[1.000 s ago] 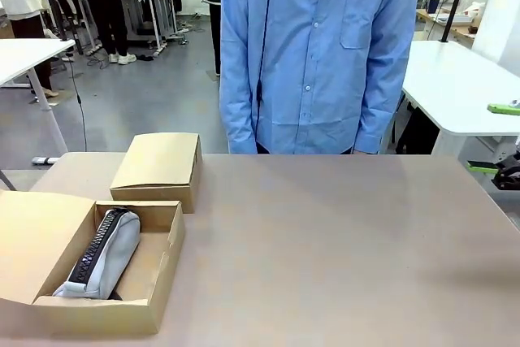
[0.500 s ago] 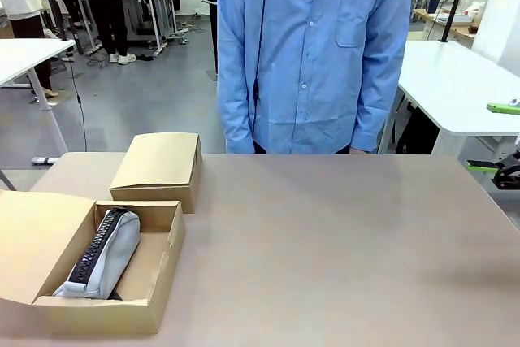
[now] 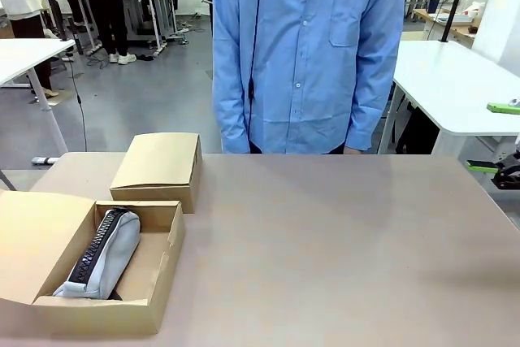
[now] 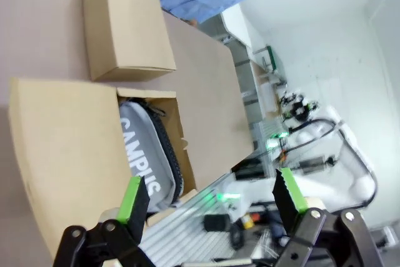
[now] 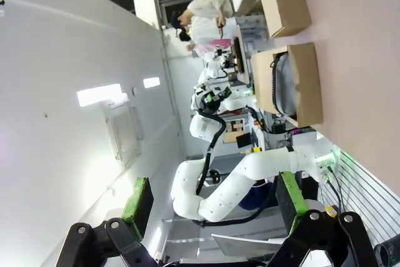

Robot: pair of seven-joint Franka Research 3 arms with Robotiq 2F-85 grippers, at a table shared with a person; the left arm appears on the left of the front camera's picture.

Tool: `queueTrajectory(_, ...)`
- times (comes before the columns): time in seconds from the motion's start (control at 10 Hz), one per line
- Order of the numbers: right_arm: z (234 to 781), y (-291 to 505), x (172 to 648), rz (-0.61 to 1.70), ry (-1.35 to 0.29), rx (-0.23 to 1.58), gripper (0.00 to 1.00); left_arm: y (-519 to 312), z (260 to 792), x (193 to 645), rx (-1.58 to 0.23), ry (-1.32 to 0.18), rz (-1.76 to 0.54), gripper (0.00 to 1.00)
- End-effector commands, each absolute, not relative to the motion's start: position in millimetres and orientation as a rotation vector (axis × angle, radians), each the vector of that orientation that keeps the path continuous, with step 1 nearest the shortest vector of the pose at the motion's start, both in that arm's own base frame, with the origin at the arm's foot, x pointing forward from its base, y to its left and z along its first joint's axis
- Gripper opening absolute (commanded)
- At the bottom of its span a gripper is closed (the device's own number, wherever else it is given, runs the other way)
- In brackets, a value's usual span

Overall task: Place items inside the box.
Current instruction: Close the lid of the Mailer Box closest to the robot.

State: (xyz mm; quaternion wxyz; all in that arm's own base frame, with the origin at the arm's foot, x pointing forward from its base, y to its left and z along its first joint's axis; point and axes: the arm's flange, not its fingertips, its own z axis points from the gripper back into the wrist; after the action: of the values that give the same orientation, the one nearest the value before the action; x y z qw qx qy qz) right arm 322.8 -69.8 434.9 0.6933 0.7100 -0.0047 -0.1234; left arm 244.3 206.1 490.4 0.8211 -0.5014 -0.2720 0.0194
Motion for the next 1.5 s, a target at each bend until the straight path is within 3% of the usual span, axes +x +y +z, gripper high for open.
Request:
queueTrajectory(0.0,442.7,-69.9,322.8,-0.297,0.004,1.61,1.0,196.7,506.2,265.8,-0.874,-0.829,-0.404,1.0)
queueTrajectory(0.2,442.7,-69.9,322.8,-0.297,0.004,1.61,1.0,197.0,496.0,280.0,-0.587,-0.999,-0.604,1.0)
queueTrajectory(0.5,442.7,-69.9,322.8,-0.297,0.004,1.61,1.0,206.1,475.7,314.0,-0.297,-1.051,-0.571,1.0)
queueTrajectory(0.6,442.7,-69.9,322.8,-0.297,0.004,1.61,1.0,200.7,504.6,289.9,-0.56,-0.882,-0.616,1.0)
queueTrajectory(1.0,442.7,-69.9,322.8,-0.297,0.004,1.61,1.0,200.1,494.1,295.6,-0.514,-0.912,-0.628,1.0)
queueTrajectory(1.2,442.7,-69.9,322.8,-0.297,0.004,1.61,1.0,212.0,477.2,298.4,-0.494,-0.934,-0.951,1.0)
queueTrajectory(1.4,442.7,-69.9,322.8,-0.297,0.004,1.61,1.0,230.2,462.5,301.8,-0.532,-0.929,-1.121,1.0)
